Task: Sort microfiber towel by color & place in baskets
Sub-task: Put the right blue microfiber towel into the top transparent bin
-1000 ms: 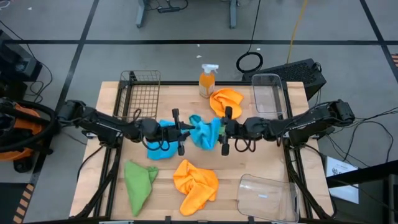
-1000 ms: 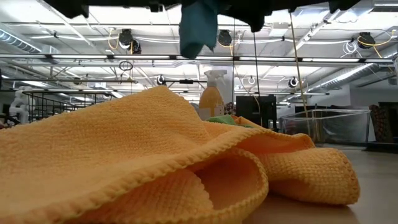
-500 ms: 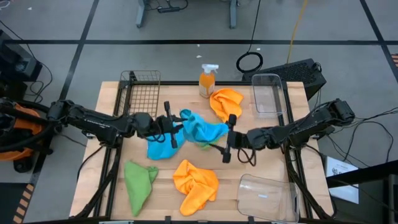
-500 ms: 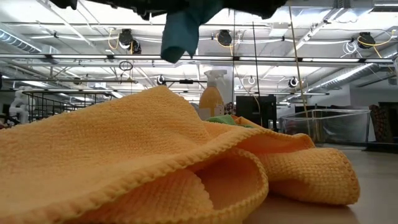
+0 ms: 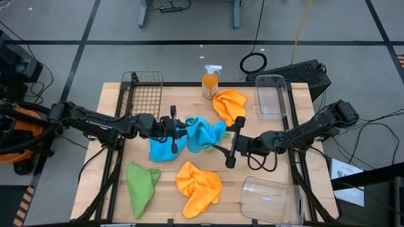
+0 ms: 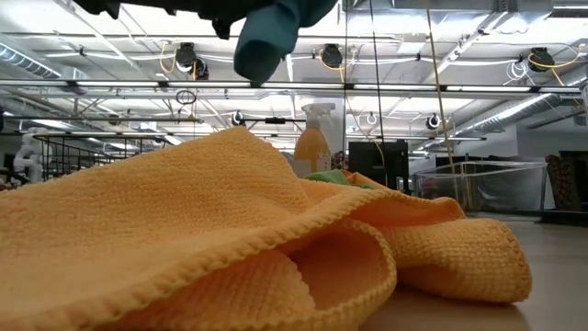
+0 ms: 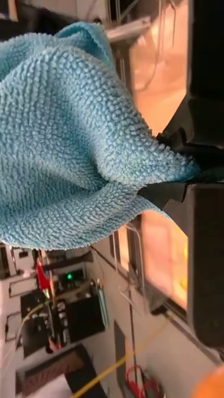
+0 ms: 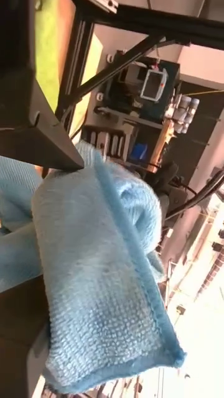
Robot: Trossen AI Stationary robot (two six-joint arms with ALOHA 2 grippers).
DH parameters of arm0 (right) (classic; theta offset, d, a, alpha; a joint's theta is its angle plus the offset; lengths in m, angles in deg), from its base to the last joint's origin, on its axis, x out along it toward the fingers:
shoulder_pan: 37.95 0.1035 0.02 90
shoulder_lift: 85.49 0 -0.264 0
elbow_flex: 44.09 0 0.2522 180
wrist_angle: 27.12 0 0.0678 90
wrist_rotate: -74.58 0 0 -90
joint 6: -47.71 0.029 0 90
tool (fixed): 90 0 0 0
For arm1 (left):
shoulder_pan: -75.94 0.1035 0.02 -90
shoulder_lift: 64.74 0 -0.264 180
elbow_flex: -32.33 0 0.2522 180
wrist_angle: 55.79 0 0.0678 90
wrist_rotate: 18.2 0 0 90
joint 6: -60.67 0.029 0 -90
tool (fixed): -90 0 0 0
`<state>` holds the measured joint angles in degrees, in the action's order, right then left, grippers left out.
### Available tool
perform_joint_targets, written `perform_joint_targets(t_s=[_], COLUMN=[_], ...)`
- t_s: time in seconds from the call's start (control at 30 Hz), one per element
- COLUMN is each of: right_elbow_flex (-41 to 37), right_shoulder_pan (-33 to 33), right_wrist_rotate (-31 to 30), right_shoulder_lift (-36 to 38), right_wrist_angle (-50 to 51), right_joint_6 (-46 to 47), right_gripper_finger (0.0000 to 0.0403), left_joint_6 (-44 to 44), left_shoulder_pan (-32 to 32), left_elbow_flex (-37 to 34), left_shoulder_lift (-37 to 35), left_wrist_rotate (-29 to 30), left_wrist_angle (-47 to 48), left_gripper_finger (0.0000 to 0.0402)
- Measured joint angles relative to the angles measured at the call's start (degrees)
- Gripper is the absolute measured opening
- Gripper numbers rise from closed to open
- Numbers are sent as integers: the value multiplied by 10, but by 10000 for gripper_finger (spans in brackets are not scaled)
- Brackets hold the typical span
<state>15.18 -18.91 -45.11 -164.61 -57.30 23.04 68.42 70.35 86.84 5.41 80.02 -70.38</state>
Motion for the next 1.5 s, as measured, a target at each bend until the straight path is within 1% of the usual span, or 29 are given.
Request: perform_joint_targets(t_s=[0.1, 0.2, 0.4, 0.53, 0.63, 0.7, 0.77, 0.9, 1.0, 1.07, 1.27, 1.4, 1.5], right_elbow_flex=[0, 1, 30, 52, 68, 76, 82, 83, 83, 83, 83, 83, 83], right_shoulder_pan=[-17, -32, -53, -67, -81, -89, -94, -96, -96, -96, -97, -95, -96], right_wrist_rotate=[32, 41, 42, 47, 77, 104, 118, 118, 118, 116, 114, 122, 112], right_shoulder_lift=[-25, -53, -86, -88, -88, -88, -88, -88, -87, -87, -86, -70, -41], right_wrist_angle=[-36, -64, -60, -35, 1, 29, 48, 54, 53, 54, 65, 91, 128], right_joint_6=[8, 15, 30, 65, 108, 137, 157, 163, 158, 154, 163, 163, 167], right_gripper_finger=[265, 269, 287, 279, 251, 222, 186, 100, 36, 15, 29, 15, 10], left_joint_6=[0, 0, 17, 32, 35, 36, 35, 33, 26, 15, -14, -16, -30], left_shoulder_pan=[-3, -4, -4, -4, -4, -4, -4, -4, -4, -4, -5, -12, -18], left_elbow_flex=[0, 0, 0, 0, 0, 0, 0, 0, 0, 0, 0, 0, 0], left_shoulder_lift=[10, 19, 26, 27, 27, 27, 27, 28, 28, 28, 28, 24, 16], left_wrist_rotate=[-8, -12, -18, -20, -22, -22, -23, -23, -21, -19, -3, 16, 28], left_wrist_angle=[-26, -53, -69, -64, -58, -52, -51, -46, -45, -38, -8, 25, 51], left_gripper_finger=[15, 15, 15, 15, 15, 15, 15, 22, 50, 79, 195, 267, 304])
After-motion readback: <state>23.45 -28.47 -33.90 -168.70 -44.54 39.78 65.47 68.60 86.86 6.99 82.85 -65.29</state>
